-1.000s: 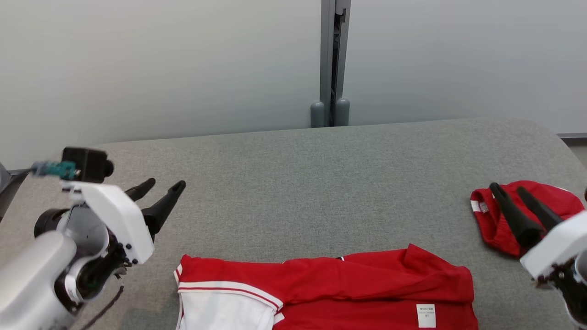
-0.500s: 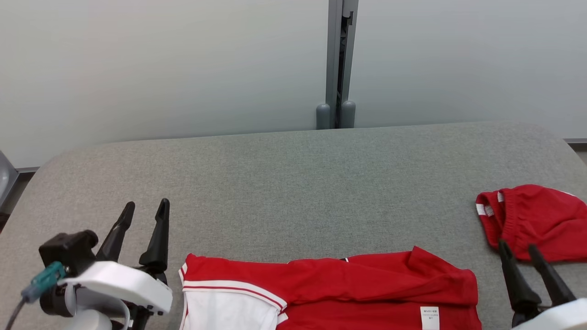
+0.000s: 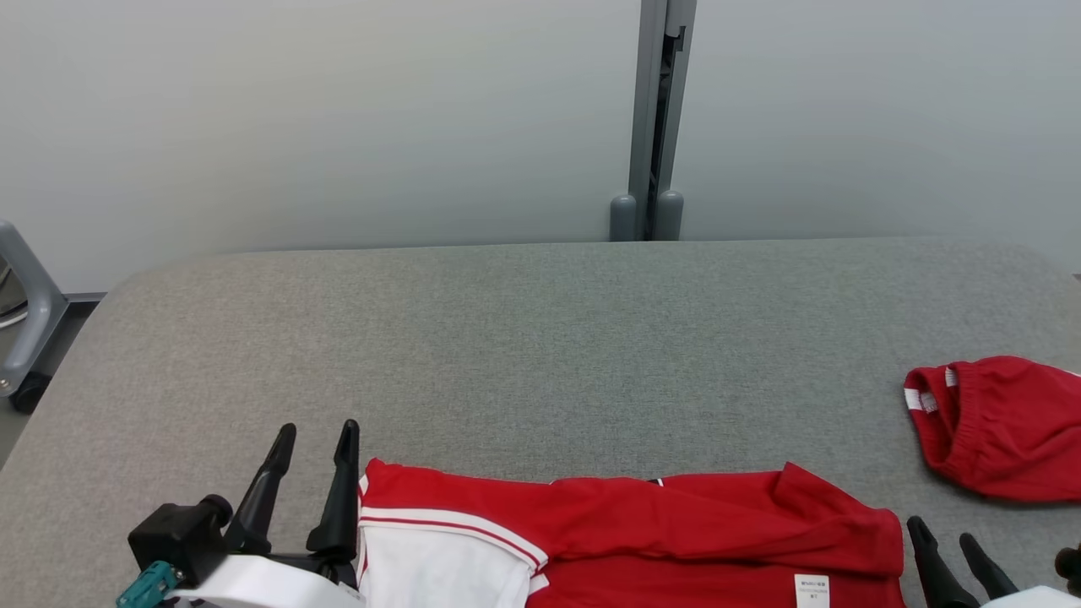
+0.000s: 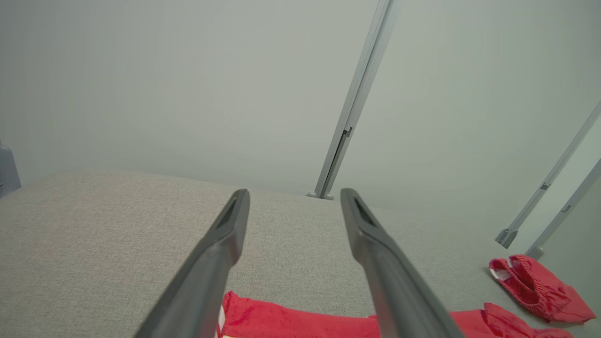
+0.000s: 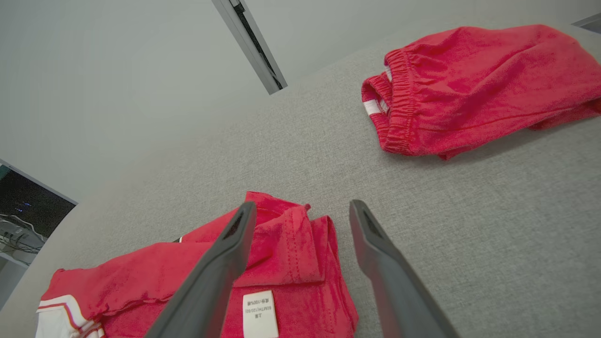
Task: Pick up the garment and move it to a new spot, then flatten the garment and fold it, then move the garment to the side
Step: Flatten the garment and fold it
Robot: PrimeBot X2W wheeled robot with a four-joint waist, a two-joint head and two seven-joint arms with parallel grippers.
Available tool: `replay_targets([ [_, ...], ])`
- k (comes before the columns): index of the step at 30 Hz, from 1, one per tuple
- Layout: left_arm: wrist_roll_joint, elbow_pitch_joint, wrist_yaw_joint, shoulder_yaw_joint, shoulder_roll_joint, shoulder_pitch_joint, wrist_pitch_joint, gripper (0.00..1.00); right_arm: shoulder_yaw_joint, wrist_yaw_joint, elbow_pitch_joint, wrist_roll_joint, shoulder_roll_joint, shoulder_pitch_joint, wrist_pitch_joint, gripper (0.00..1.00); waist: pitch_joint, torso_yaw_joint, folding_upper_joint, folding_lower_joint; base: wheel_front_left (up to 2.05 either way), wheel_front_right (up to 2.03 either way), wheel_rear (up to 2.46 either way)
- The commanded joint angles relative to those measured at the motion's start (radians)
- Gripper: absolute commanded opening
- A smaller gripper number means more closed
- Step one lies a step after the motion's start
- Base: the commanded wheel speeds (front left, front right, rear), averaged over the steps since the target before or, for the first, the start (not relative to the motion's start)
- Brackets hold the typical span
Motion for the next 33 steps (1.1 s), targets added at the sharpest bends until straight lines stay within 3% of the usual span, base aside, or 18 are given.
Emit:
replay_targets([
  [1,0.009,0.007,-0.009,0.002,-0.002,-0.003,-0.004,1.00,-0.004,0.001,0.024,0.005,0.000,-0.017,0.027,1.00,0.002,0.004,-0.0001,0.0000,0.00,0.00,0.00],
  [13,0.035,0.046,-0.049,-0.032,-0.024,-0.046,0.002,1.00,-0.028,0.001,0.280,0.053,0.004,-0.125,0.192,1.00,0.011,0.069,-0.0001,0.0000,0.00,0.00,0.00],
  [30,0.034,0.067,-0.055,-0.056,-0.030,-0.065,0.015,1.00,-0.037,0.001,0.418,0.065,0.054,-0.191,0.251,1.00,0.020,0.128,-0.0001,0.0000,0.00,0.00,0.00],
  [31,0.035,0.067,-0.055,-0.057,-0.030,-0.065,0.016,1.00,-0.033,0.001,0.424,0.068,0.055,-0.195,0.251,0.43,0.020,0.131,-0.0001,0.0000,0.00,0.00,0.00],
  [32,0.035,0.068,-0.056,-0.058,-0.030,-0.065,0.016,1.00,-0.031,0.001,0.431,0.071,0.056,-0.201,0.249,0.00,0.021,0.133,-0.0001,0.0000,0.00,0.00,0.00],
  [33,0.035,0.069,-0.056,-0.059,-0.030,-0.067,0.017,1.00,-0.027,0.001,0.436,0.074,0.057,-0.207,0.245,0.00,0.023,0.136,-0.0001,0.0000,0.00,0.00,0.00],
])
